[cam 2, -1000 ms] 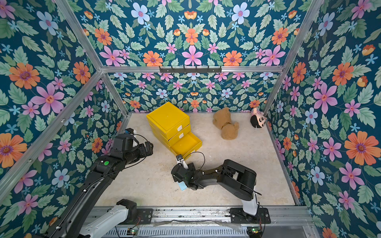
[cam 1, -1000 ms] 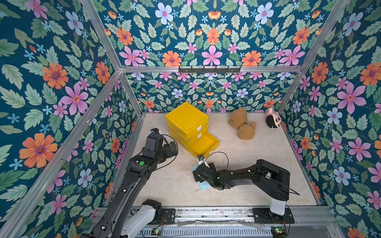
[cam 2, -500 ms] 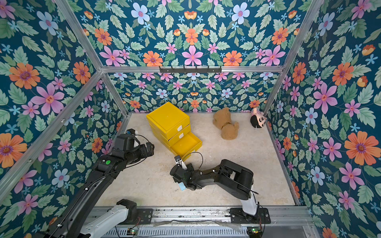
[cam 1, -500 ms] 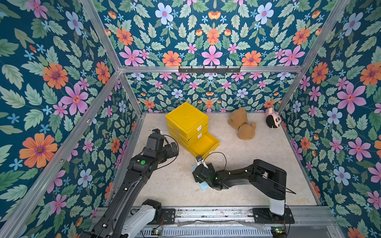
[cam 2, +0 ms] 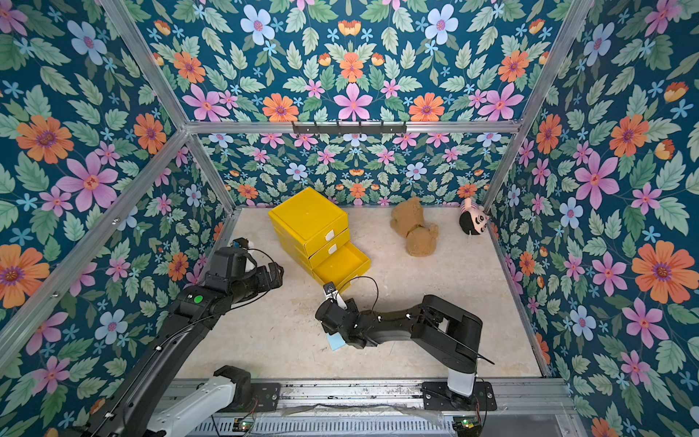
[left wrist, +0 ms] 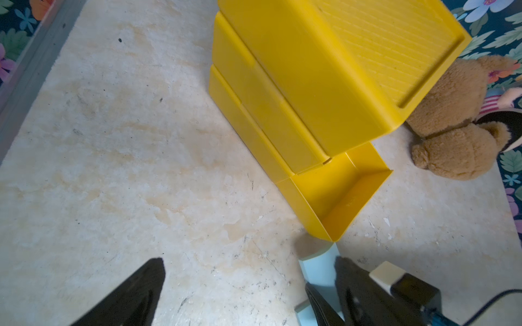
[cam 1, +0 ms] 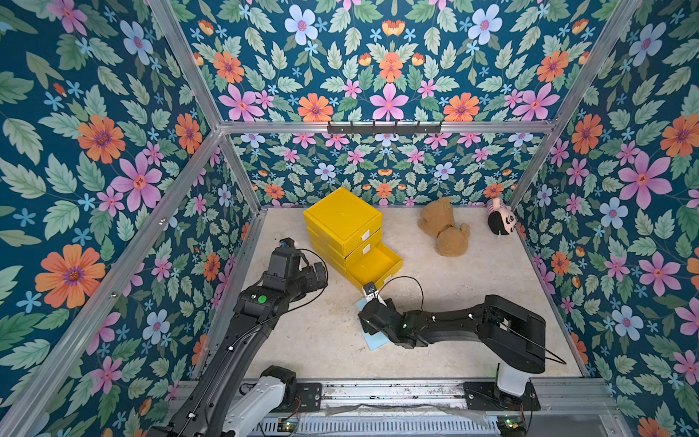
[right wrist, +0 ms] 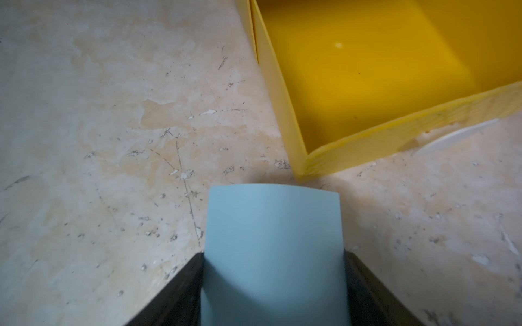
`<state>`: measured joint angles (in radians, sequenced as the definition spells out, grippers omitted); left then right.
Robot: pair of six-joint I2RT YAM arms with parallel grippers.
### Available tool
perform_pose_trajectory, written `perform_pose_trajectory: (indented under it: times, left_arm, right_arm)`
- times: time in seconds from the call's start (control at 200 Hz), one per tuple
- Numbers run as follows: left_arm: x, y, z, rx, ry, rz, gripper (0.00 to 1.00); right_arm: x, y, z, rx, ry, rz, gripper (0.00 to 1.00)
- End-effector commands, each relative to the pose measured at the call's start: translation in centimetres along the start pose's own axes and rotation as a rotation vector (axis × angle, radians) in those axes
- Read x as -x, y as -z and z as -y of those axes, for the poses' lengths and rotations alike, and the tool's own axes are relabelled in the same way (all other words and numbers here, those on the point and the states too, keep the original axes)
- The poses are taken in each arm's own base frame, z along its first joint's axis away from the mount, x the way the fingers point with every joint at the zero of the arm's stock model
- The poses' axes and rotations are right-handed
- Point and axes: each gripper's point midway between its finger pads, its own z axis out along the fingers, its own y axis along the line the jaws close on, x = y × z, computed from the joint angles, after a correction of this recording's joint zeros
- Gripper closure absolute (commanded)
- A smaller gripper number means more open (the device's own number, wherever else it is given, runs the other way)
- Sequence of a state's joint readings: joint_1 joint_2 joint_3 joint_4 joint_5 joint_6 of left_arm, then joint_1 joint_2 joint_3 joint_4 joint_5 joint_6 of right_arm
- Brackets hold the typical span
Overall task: Please put the sticky notes in the drawer by color
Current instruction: Pick up the sticky notes from the center of the board.
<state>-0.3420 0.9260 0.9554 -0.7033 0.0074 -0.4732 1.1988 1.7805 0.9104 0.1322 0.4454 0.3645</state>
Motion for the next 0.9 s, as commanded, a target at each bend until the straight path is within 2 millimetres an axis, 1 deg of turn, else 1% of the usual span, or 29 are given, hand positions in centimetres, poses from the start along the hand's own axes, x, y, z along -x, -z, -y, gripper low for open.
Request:
perform_pose_trajectory:
  times: [0.0,0.06,0.085,0.095,0.11,0.135,0.22,0.225,0.27,0.32,0.395,0.5,0.625,0.71,0.795,0.895]
  left_arm:
    - [-0.7,-0.2,1.5,-0.093,0.068,-0.024,0.00]
    - [-1.1,-0.4,2.8,-0.180,0.122,-0.033,0.01]
    - [-1.3,-0.5,3.5,-0.227,0.153,-0.041,0.00]
    - [-1.4,-0.5,3.8,-0.244,0.168,-0.042,0.00]
    - [-1.4,-0.5,4.2,-0.273,0.189,-0.042,0.00]
    - [-1.9,-0.7,4.8,-0.321,0.225,-0.056,0.01]
    - [-2.3,-0.7,7.1,-0.500,0.336,-0.051,0.01]
    - [-2.5,-0.8,7.1,-0.504,0.344,-0.058,0.01]
    - [-2.7,-0.9,7.6,-0.559,0.379,-0.044,0.01]
    - [-3.1,-1.0,7.7,-0.584,0.405,-0.034,0.02]
    - [-3.7,-1.3,8.1,-0.626,0.423,-0.033,0.02]
    - [-4.0,-1.4,9.1,-0.705,0.445,-0.032,0.04]
    - [-4.6,-1.9,10.2,-0.744,0.437,-0.054,0.13]
    - [-4.9,-1.7,11.9,-0.791,0.415,-0.072,0.19]
    - [-5.3,-1.5,13.5,-0.824,0.392,-0.098,0.28]
    - [-5.8,-1.4,14.4,-0.843,0.387,-0.110,0.38]
  right_arm:
    - [0.8,1.3,0.3,0.012,-0.014,0.028,0.23]
    - [1.5,2.3,0.2,0.043,-0.028,0.063,0.23]
    - [1.4,2.4,0.3,0.045,-0.031,0.067,0.23]
    - [2.2,3.1,0.2,0.060,-0.043,0.090,0.23]
    - [2.6,3.5,0.1,0.072,-0.049,0.103,0.23]
    - [2.9,3.9,0.1,0.084,-0.053,0.116,0.23]
    - [4.2,5.0,-0.2,0.113,-0.066,0.156,0.23]
    - [4.2,5.0,-0.2,0.114,-0.067,0.157,0.23]
    - [4.9,5.5,-0.3,0.123,-0.072,0.170,0.23]
    - [5.5,5.9,-0.6,0.142,-0.078,0.185,0.23]
    - [6.6,6.7,-1.3,0.183,-0.091,0.212,0.23]
    - [7.9,7.9,-2.1,0.242,-0.108,0.245,0.22]
    - [9.1,9.1,-2.9,0.305,-0.124,0.281,0.22]
    - [9.5,9.5,-3.3,0.330,-0.130,0.291,0.21]
    - [9.8,9.8,-3.3,0.343,-0.144,0.303,0.21]
    - [9.9,9.8,-3.1,0.345,-0.157,0.303,0.21]
